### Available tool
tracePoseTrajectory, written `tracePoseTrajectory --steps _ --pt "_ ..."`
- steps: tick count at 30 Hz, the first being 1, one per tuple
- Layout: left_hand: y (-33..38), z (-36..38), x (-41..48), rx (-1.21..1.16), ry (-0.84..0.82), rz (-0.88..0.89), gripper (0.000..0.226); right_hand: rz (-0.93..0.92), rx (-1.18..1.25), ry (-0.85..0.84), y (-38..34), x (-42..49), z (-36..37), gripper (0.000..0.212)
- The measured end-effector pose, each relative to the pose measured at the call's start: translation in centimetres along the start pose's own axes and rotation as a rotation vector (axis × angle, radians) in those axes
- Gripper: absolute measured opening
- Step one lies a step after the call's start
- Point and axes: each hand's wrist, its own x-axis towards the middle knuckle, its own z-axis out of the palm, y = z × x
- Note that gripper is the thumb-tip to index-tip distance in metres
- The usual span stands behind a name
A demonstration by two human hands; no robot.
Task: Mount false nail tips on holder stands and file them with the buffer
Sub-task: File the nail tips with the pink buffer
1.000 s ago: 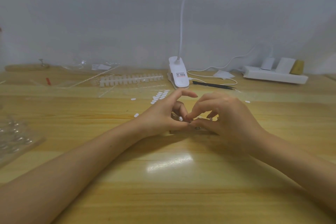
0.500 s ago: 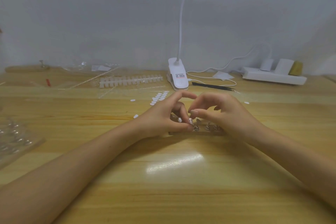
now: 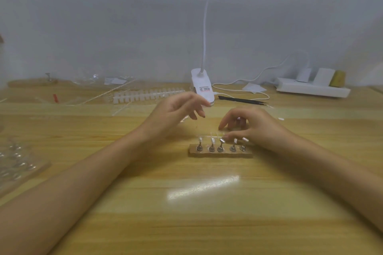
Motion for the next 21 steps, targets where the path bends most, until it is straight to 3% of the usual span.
tracePoseTrajectory --steps 2,4,12,14,18,21 --pt "-0.6 0.3 0.2 0.226 0.010 -0.033 0.013 -0.017 0.043 0.001 0.1 0.0 0.3 0.022" --pt "-1.1 0.8 0.2 0.361 -0.051 -0.056 0.013 -0.031 0.095 0.003 0.3 0.0 0.6 0.023" --pt "-0.8 1.5 0.3 0.332 0.023 -0.031 0.014 -0.170 0.138 0.080 0.9 -0.2 1.3 0.025" --pt "-0.5 1.5 0.1 0.377 0.028 0.085 0.017 -0.197 0.118 0.093 1.0 -0.2 1.4 0.024" --pt "-0.3 1.5 -0.2 0.751 0.053 0.434 0.015 -0.223 0.075 0.116 1.1 -0.3 1.5 0.025" --pt "-0.4 1.3 -0.2 0.809 0.054 0.567 0.013 -0.240 0.031 0.153 1.1 -0.4 1.5 0.025"
